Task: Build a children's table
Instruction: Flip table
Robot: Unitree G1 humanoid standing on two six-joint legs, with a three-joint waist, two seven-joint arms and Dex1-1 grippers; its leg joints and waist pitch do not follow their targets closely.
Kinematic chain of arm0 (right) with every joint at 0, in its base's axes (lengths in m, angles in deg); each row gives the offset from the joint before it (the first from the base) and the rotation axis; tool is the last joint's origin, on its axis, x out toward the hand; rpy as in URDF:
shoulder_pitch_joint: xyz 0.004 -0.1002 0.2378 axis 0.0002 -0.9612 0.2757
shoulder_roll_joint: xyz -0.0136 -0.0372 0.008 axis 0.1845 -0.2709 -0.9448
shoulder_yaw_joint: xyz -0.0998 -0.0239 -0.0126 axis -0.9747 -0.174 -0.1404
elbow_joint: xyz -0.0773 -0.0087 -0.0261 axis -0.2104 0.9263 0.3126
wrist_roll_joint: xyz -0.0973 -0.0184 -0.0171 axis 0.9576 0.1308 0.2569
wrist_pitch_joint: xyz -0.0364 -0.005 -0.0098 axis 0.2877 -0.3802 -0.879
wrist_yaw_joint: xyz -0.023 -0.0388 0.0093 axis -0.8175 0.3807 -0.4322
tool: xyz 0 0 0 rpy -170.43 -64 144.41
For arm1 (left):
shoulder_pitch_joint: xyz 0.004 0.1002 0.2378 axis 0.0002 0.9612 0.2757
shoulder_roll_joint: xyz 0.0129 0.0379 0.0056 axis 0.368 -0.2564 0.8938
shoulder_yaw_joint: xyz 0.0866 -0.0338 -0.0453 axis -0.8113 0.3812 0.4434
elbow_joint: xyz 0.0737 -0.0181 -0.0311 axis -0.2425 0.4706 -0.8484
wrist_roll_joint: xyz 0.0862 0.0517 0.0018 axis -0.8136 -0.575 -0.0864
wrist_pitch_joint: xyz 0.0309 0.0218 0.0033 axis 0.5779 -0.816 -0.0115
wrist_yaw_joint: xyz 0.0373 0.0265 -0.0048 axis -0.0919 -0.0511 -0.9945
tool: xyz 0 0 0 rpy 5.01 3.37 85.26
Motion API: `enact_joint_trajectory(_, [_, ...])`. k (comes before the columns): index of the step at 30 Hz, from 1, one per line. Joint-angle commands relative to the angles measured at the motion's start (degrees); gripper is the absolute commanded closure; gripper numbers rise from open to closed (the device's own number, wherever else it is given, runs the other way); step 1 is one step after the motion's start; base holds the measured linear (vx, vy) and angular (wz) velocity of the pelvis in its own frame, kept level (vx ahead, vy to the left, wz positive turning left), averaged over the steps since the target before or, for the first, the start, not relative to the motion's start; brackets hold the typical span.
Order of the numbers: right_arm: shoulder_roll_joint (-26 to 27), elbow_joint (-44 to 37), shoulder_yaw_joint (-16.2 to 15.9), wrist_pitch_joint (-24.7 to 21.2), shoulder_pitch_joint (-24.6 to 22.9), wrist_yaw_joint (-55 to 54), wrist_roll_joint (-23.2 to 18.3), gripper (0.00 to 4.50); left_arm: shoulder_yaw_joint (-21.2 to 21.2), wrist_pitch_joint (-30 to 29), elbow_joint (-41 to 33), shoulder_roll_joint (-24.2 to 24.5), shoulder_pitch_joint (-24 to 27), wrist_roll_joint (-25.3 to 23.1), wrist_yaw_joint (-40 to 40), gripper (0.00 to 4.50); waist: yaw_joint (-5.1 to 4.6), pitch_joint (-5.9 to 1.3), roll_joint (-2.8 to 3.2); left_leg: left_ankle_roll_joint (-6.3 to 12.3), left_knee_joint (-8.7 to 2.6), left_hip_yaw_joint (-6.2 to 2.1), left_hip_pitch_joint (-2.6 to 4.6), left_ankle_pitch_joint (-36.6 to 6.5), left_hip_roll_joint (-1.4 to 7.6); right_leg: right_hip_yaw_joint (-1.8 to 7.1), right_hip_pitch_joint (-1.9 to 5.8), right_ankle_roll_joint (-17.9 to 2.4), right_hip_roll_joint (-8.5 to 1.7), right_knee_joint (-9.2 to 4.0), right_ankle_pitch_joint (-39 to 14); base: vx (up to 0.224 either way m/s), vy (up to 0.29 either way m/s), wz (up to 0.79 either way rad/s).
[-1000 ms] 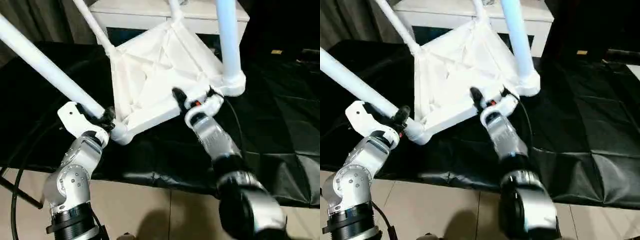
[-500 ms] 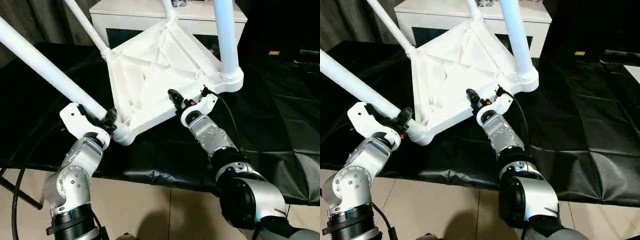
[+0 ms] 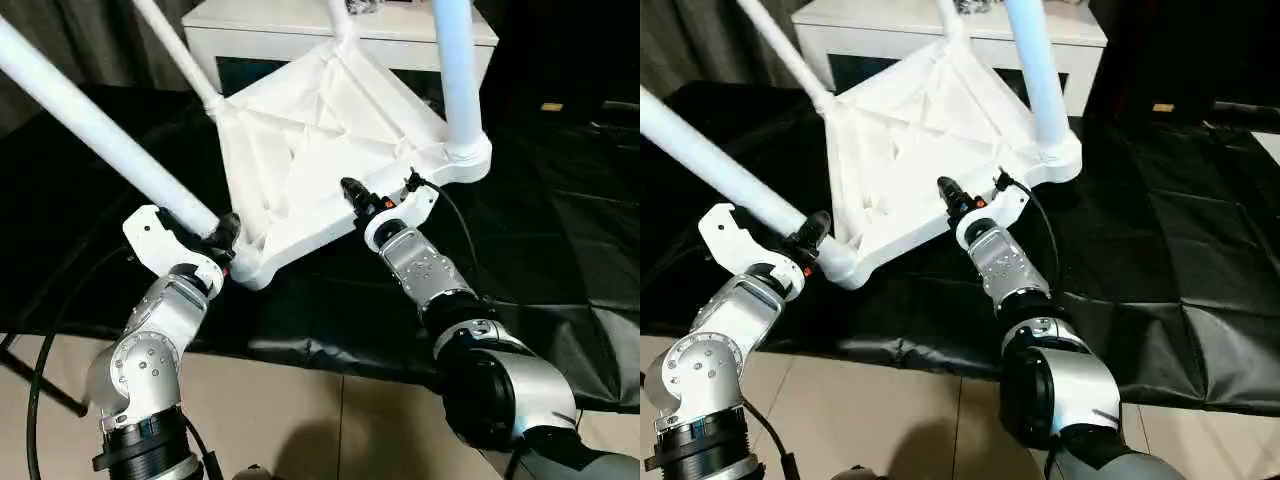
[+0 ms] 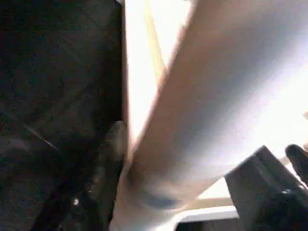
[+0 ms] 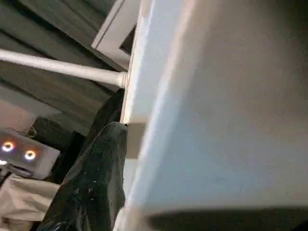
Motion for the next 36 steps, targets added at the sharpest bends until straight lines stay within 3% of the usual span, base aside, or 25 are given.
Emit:
enact_joint_trajectory(1, [-4.1,-3.2,-2.8,3.2,1.0,-4.5,5.6,2.25,0.3,2.0,-0.5,1.7,-0.1,-2.7,-0.7,0.93,-0.18,-3.68,-0.16,0.53,-4.23,-1.41,1.95,-10.0,4.14,3.63,2.05,-10.2,-5.84,-4.56,-2.5,0.0,0.0,0.0])
enact_joint_trajectory(4, [-5.9,-5.9,-3.3,3.3,0.6,-5.2,6.8,2.27,1.5,5.2,0.2,3.5,-0.5,-4.6,-1.8,0.71,-0.14,-3.55,-0.06,-1.53,-4.65,-1.52,2.24,-12.9,4.18,3.78,1.69,-7.9,-5.77,-5.04,-6.5,0.0,0.0,0.0])
enact_joint_trajectory(6, [-6.9,-8.4,-4.6,3.1,-0.1,-5.5,8.7,2.28,2.4,6.9,0.0,4.4,-0.8,-4.9,-2.1,0.67,-0.07,-3.51,-0.17,-2.08,-4.76,-1.5,2.22,-13.6,4.14,3.84,1.66,-7.4,-5.79,-5.1,-6.8,0.0,0.0,0.0])
enact_joint_trajectory(11, [-9.4,-18.9,-8.2,1.9,-4.4,-8.4,14.2,2.36,4.2,9.1,-0.6,7.7,-0.1,-8.1,-4.5,0.65,0.38,-3.94,-0.16,-2.07,-4.57,-1.65,1.89,-9.6,4.04,3.85,1.82,-5.8,-5.62,-4.35,-1.7,0.0,0.0,0.0])
enact_joint_trajectory(18, [-10.9,-28.1,-8.7,-1.1,-8.8,-12.5,16.6,2.45,5.2,11.4,-0.1,9.2,1.2,-10.2,-6.0,0.65,0.81,-3.87,-0.25,-3.02,-4.65,-1.72,1.98,-10.0,3.88,3.93,1.88,-4.1,-5.38,-4.55,-0.3,0.0,0.0,0.0])
enact_joint_trajectory(23, [-12.4,-38.4,-10.6,-7.3,-13.2,-15.4,19.1,2.51,4.0,13.4,0.6,11.2,1.8,-12.2,-5.9,0.65,0.93,-3.73,-0.24,-4.65,-4.88,-1.67,2.41,-13.2,3.83,4.05,1.55,-2.1,-5.28,-5.0,-4.4,0.0,0.0,0.0])
enact_joint_trajectory(29, [-13.1,-52.4,-14.3,-17.1,-18.0,-19.1,23.9,2.53,-0.3,13.9,0.8,14.5,2.1,-14.7,-2.4,0.65,0.96,-3.64,-0.3,-5.77,-5.25,-1.96,2.32,-14.2,3.74,4.18,1.35,-0.5,-5.24,-5.15,-6.4,0.0,0.0,0.0])
enact_joint_trajectory(30, [-13.1,-52.6,-14.4,-17.2,-18.0,-19.2,24.0,2.53,-0.4,13.9,0.8,14.6,2.1,-14.7,-2.3,0.65,0.76,-3.47,-0.38,-5.84,-5.4,-2.0,2.21,-14.5,3.68,4.19,1.35,-0.4,-5.23,-5.28,-7.0,0.0,0.0,0.0])
enact_joint_trajectory(33, [-14.0,-56.3,-17.0,-20.6,-19.3,-18.6,25.4,2.54,-5.9,12.7,-0.4,17.7,2.5,-16.1,3.1,0.65,0.03,-3.47,-0.61,-6.21,-5.48,-2.11,1.81,-14.1,3.47,4.24,1.69,-0.3,-5.22,-5.15,-6.8,0.0,0.0,0.0])
enact_joint_trajectory(34, [-14.3,-57.2,-17.4,-21.7,-19.5,-18.6,25.5,2.54,-7.1,12.3,-0.8,18.4,2.5,-16.3,4.4,0.65,-0.13,-3.54,-0.52,-6.24,-5.34,-1.99,2.06,-14.0,3.42,4.35,1.46,-0.6,-5.24,-5.04,-6.4,0.0,0.0,0.0])
enact_joint_trajectory(36, [-15.5,-58.3,-18.2,-23.3,-19.4,-18.2,26.1,2.56,-9.3,11.2,-1.8,19.5,2.2,-16.4,6.7,0.65,-0.56,-3.53,-0.6,-5.95,-5.25,-1.96,1.83,-12.7,3.28,4.41,1.7,-1.2,-5.13,-4.83,-5.0,0.0,0.0,0.0])
